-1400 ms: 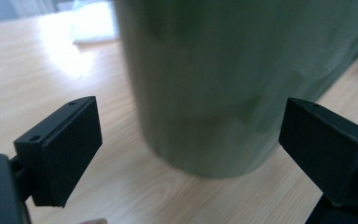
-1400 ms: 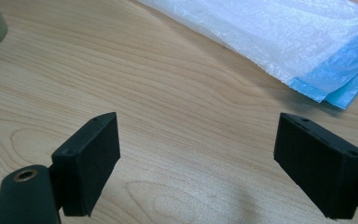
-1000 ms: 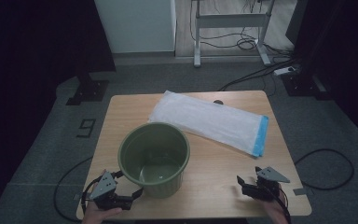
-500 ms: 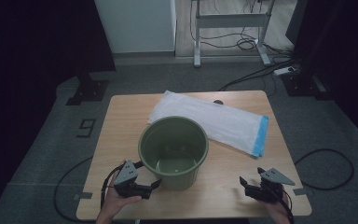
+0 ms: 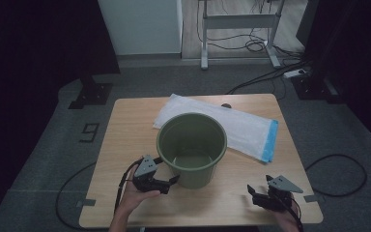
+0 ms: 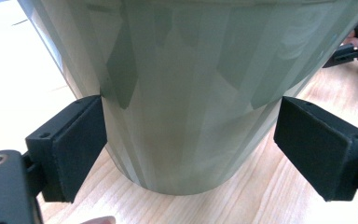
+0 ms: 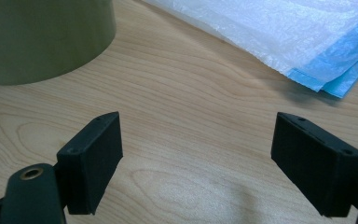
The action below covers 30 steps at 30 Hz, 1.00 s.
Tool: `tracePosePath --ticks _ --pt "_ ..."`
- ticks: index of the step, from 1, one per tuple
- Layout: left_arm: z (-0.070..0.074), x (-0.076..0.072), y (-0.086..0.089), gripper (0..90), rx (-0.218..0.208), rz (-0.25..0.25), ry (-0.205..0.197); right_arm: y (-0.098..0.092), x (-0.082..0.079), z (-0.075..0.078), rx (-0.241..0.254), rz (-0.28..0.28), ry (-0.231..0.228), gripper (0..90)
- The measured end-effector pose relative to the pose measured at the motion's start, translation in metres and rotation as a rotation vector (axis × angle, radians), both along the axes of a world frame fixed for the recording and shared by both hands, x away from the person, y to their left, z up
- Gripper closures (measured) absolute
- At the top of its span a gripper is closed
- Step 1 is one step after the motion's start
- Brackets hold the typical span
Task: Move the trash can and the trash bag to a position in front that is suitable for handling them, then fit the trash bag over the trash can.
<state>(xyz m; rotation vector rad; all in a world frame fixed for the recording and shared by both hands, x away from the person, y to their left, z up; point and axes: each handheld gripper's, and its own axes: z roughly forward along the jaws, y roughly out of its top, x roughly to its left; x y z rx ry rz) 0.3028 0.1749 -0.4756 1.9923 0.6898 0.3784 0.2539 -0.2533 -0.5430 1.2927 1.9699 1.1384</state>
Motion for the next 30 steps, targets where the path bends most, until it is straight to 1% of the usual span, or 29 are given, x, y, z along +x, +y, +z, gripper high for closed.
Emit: tracePosePath --ticks 2,4,5,6,9,10,11,12,13,14,15,17,19,21,22,24,25,26,27,29,30 --pt "0.001 -0.004 0.0 11.2 0.003 0.018 -0.008 -0.002 0.0 0.0 0.003 -0.004 -0.001 16.1" --pt "0.003 -0.01 0.004 13.1 0.017 0.047 -0.027 -0.003 0.0 0.0 0.006 -0.011 0.0 16.1" --pt "0.004 -0.019 0.01 13.3 0.039 0.086 -0.043 -0.005 0.0 0.0 0.009 -0.015 0.0 16.1" --pt "0.004 -0.023 0.015 13.5 0.048 0.102 -0.046 -0.005 0.0 0.0 0.01 -0.017 -0.001 16.1" --pt "0.0 -0.035 0.029 13.5 0.066 0.144 -0.04 -0.005 0.001 0.0 0.012 -0.018 -0.001 16.1" --pt "0.0 -0.035 0.029 13.5 0.066 0.144 -0.04 -0.005 0.001 0.0 0.012 -0.018 -0.001 16.1" --pt "-0.006 -0.041 0.039 13.5 0.071 0.168 -0.029 -0.004 0.001 0.0 0.01 -0.019 -0.002 16.1" --pt "-0.008 -0.042 0.043 13.5 0.08 0.174 -0.017 -0.004 0.001 0.0 0.009 -0.019 -0.002 16.1" --pt "-0.011 -0.043 0.046 13.5 0.102 0.182 -0.009 -0.004 0.001 0.0 0.007 -0.019 -0.002 16.1" --pt "-0.011 -0.043 0.046 13.5 0.102 0.182 -0.009 -0.004 0.001 0.0 0.007 -0.019 -0.002 16.1" --pt "-0.013 -0.043 0.05 13.6 0.114 0.195 -0.007 -0.003 0.002 -0.001 0.0 -0.017 0.0 16.1" --pt "-0.016 -0.043 0.056 13.6 0.098 0.204 0.007 -0.003 0.003 -0.001 -0.005 -0.018 0.0 16.2" --pt "-0.02 -0.041 0.063 13.7 0.096 0.221 0.018 -0.003 0.005 -0.001 -0.009 -0.023 0.001 16.2" --pt "-0.022 -0.041 0.066 13.8 0.089 0.228 0.025 -0.002 0.007 -0.002 -0.017 -0.025 0.003 16.2" --pt "-0.024 -0.04 0.068 13.9 0.07 0.236 0.037 -0.001 0.008 -0.002 -0.019 -0.025 0.004 16.2" --pt "-0.025 -0.039 0.069 13.9 0.067 0.239 0.044 -0.001 0.009 -0.001 -0.022 -0.025 0.002 16.2" --pt "-0.027 -0.039 0.069 14.0 0.072 0.245 0.05 0.0 0.013 -0.001 -0.028 -0.028 -0.001 16.3" --pt "-0.029 -0.038 0.069 14.0 0.081 0.253 0.054 0.0 0.013 -0.001 -0.028 -0.028 -0.001 16.3" --pt "-0.033 -0.037 0.069 14.3 0.108 0.257 0.065 0.001 0.017 0.0 -0.034 -0.03 -0.002 16.3" --pt "-0.038 -0.036 0.069 14.3 0.137 0.267 0.078 0.003 0.023 0.001 -0.032 -0.028 -0.001 16.3" --pt "-0.038 -0.036 0.069 14.3 0.137 0.267 0.078 0.004 0.026 0.002 -0.033 -0.029 -0.004 16.3"
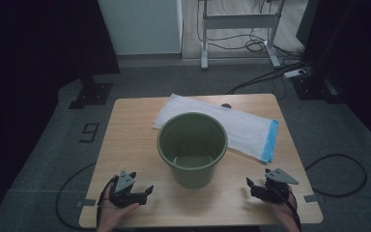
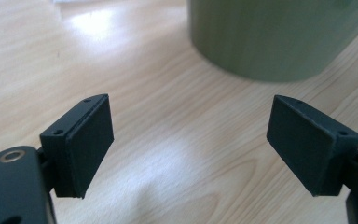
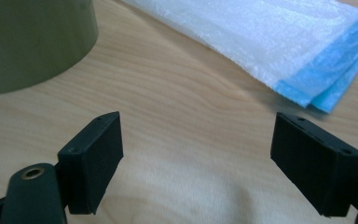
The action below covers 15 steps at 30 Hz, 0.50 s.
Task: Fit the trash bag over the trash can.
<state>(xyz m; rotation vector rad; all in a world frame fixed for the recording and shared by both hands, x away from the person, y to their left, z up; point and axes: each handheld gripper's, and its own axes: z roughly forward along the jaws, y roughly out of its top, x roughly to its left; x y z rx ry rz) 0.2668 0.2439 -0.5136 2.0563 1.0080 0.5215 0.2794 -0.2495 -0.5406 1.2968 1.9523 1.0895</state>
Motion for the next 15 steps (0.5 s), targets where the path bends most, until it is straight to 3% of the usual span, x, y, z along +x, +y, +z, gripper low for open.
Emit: tracePosePath --ticks 4,7,8,10,11,13,14,15 --pt "-0.004 0.0 0.004 14.2 0.004 0.014 0.016 0.005 0.011 0.006 -0.002 0.005 -0.01 16.4" --pt "-0.003 0.0 0.009 14.3 -0.025 0.026 0.018 0.008 0.024 0.012 -0.015 0.007 -0.02 17.0" --pt "-0.004 0.0 0.011 14.3 -0.037 0.03 0.022 0.009 0.04 0.013 -0.03 0.008 -0.003 17.3" --pt "-0.006 0.0 0.013 14.3 -0.039 0.033 0.028 0.01 0.046 0.012 -0.033 0.008 0.008 17.2" --pt "-0.007 0.0 0.014 14.3 -0.035 0.036 0.031 0.011 0.062 0.009 -0.05 0.002 0.036 17.3" --pt "-0.008 0.0 0.016 14.3 -0.039 0.04 0.04 0.012 0.069 0.008 -0.056 0.0 0.049 17.7" --pt "-0.007 -0.001 0.018 14.3 -0.064 0.04 0.048 0.012 0.081 0.004 -0.065 0.001 0.071 17.8" --pt "-0.006 -0.001 0.019 14.3 -0.1 0.043 0.055 0.012 0.081 0.004 -0.065 0.001 0.071 17.8"
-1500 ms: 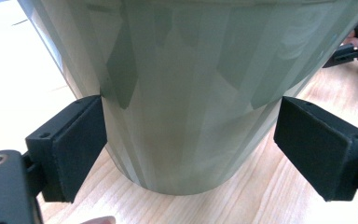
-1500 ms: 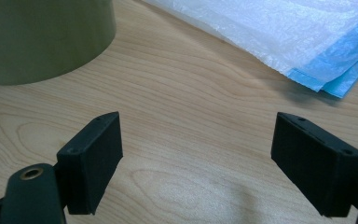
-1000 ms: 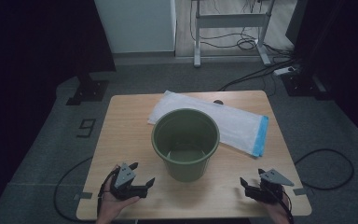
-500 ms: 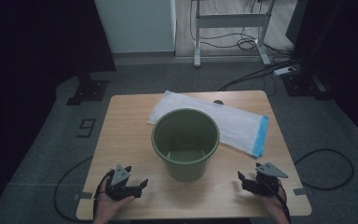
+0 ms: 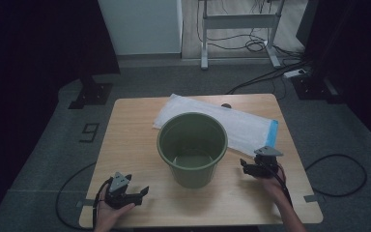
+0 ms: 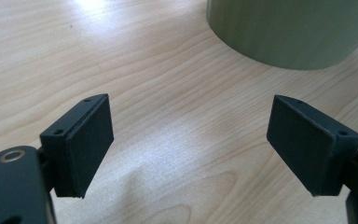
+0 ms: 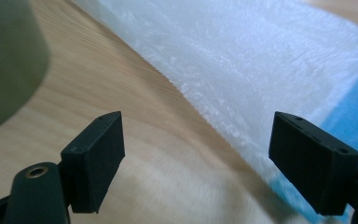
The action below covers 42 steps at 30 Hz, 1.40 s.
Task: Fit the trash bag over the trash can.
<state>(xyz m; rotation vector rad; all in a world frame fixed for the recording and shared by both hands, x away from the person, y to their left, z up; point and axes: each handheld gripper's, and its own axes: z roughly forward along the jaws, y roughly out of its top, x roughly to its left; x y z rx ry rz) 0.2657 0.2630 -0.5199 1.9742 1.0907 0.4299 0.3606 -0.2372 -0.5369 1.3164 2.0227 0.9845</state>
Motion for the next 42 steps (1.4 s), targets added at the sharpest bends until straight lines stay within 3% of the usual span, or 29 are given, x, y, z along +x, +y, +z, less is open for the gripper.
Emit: tracePosePath --ticks 1,4,11,12,14,16,17,19,20,26,29,32,33,34,35,42 --pt "0.001 0.0 0.001 14.3 -0.016 0.002 0.005 -0.001 0.009 -0.004 0.008 -0.006 0.013 18.7" --pt "0.002 -0.003 0.0 14.3 0.012 0.009 -0.004 -0.003 0.019 -0.008 0.007 -0.019 0.016 21.7" --pt "0.0 -0.003 0.0 14.3 0.01 0.011 0.015 -0.01 0.028 -0.016 0.022 -0.044 0.056 25.9" --pt "0.0 -0.004 -0.001 14.3 0.019 0.005 0.018 -0.012 0.029 -0.017 -0.005 -0.068 0.063 34.9" --pt "-0.001 -0.004 -0.002 14.3 0.027 0.001 0.021 -0.015 0.029 -0.017 0.02 -0.094 0.072 43.6" --pt "-0.001 -0.004 -0.003 14.3 0.028 -0.001 0.022 -0.017 0.029 -0.017 0.019 -0.096 0.069 46.5" --pt "-0.002 -0.004 -0.004 14.3 0.031 -0.004 0.024 -0.019 0.03 -0.016 0.018 -0.108 0.07 56.8" --pt "-0.002 -0.004 -0.004 14.3 0.037 -0.008 0.025 -0.02 0.029 -0.015 0.018 -0.106 0.073 61.4" --pt "-0.003 -0.004 -0.004 14.3 0.043 -0.008 0.026 -0.021 0.029 -0.014 0.014 -0.097 0.08 70.7" --pt "-0.009 -0.003 -0.003 14.4 0.093 0.001 0.045 -0.02 0.023 -0.01 -0.048 -0.07 0.102 82.5" --pt "-0.011 -0.002 -0.004 14.4 0.107 0.001 0.05 -0.021 0.011 -0.008 -0.053 -0.06 0.087 85.6" --pt "-0.012 -0.001 -0.006 14.4 0.113 -0.001 0.054 -0.033 -0.017 -0.005 0.002 -0.052 0.053 86.7" --pt "-0.012 -0.001 -0.006 14.4 0.113 -0.001 0.054 -0.033 -0.017 -0.005 0.002 -0.052 0.053 86.7" --pt "-0.012 -0.001 -0.006 14.4 0.114 0.0 0.055 -0.041 -0.034 -0.004 0.016 -0.045 0.042 86.7" --pt "-0.012 -0.002 -0.007 14.4 0.115 0.0 0.055 -0.041 -0.034 -0.004 0.016 -0.045 0.042 86.7" --pt "-0.012 -0.003 -0.01 14.3 0.116 -0.005 0.054 -0.07 -0.097 -0.006 0.056 -0.047 0.038 86.1"
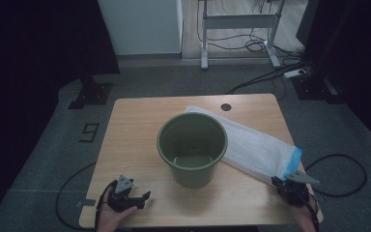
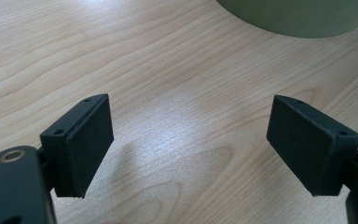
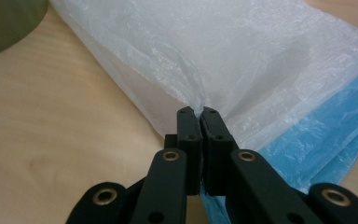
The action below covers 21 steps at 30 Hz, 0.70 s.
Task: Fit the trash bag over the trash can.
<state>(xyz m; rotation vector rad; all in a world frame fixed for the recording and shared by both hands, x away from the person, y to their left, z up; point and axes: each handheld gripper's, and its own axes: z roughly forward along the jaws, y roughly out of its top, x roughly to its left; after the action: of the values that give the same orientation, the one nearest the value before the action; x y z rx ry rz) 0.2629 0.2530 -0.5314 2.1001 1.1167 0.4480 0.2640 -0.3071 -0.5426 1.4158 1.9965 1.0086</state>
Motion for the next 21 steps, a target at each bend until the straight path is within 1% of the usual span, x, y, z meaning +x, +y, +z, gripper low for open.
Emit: tracePosePath --ticks 2,3,4,5,7,8,9,10,11,12,13,14,15,16,17,18,19,21 --pt "-0.001 0.0 0.0 14.3 0.002 0.0 0.002 -0.003 -0.009 -0.006 -0.02 -0.018 0.007 83.9" --pt "-0.001 0.0 0.0 14.3 0.002 0.0 0.002 -0.003 -0.009 -0.006 -0.02 -0.018 0.007 83.9" --pt "-0.001 0.0 0.0 14.3 0.004 -0.001 0.003 -0.005 -0.012 -0.008 -0.023 -0.023 0.013 81.3" --pt "-0.001 0.0 0.0 14.3 0.004 -0.002 0.003 -0.006 -0.014 -0.01 -0.019 -0.031 0.018 76.9" --pt "-0.001 0.0 0.0 14.3 0.003 -0.003 0.002 -0.006 -0.015 -0.009 -0.019 -0.05 0.011 64.3" --pt "0.0 0.0 0.001 14.3 0.001 -0.001 0.002 -0.002 -0.014 -0.006 -0.016 -0.067 -0.01 50.7" --pt "0.0 0.0 0.001 14.3 0.001 -0.001 0.002 -0.002 -0.014 -0.006 -0.016 -0.067 -0.01 50.7" --pt "-0.001 0.0 0.002 14.3 -0.001 0.0 0.001 0.002 -0.013 -0.004 -0.01 -0.064 -0.021 46.5" --pt "-0.001 0.001 0.002 14.3 -0.003 0.002 0.002 0.013 -0.009 0.001 -0.006 -0.045 -0.037 38.6" --pt "-0.001 0.001 0.002 14.3 -0.003 0.002 0.002 0.013 -0.009 0.001 -0.006 -0.045 -0.037 38.6" --pt "-0.001 0.001 0.002 14.3 -0.002 0.002 0.002 0.02 -0.006 0.004 -0.007 -0.033 -0.045 36.3" --pt "-0.001 0.0 0.001 14.3 0.0 0.0 0.002 0.038 0.0 0.01 -0.007 0.002 -0.059 32.6" --pt "-0.001 0.0 0.001 14.3 0.0 0.0 0.002 0.038 0.0 0.01 -0.007 0.002 -0.059 32.6" --pt "-0.001 0.0 0.001 14.3 -0.001 -0.001 0.001 0.043 0.002 0.012 -0.006 0.016 -0.063 32.4" --pt "-0.001 0.0 0.001 14.3 -0.001 -0.001 0.001 0.059 0.009 0.016 -0.003 0.055 -0.07 32.2" --pt "-0.001 0.0 0.001 14.3 -0.001 0.0 0.001 0.067 0.013 0.017 0.001 0.073 -0.071 32.2" --pt "-0.001 0.0 0.001 14.4 -0.001 0.0 0.001 0.067 0.013 0.017 0.001 0.073 -0.071 32.2" --pt "-0.001 0.0 0.001 14.3 0.002 -0.001 0.002 0.083 0.027 0.016 -0.008 0.103 -0.08 32.4"
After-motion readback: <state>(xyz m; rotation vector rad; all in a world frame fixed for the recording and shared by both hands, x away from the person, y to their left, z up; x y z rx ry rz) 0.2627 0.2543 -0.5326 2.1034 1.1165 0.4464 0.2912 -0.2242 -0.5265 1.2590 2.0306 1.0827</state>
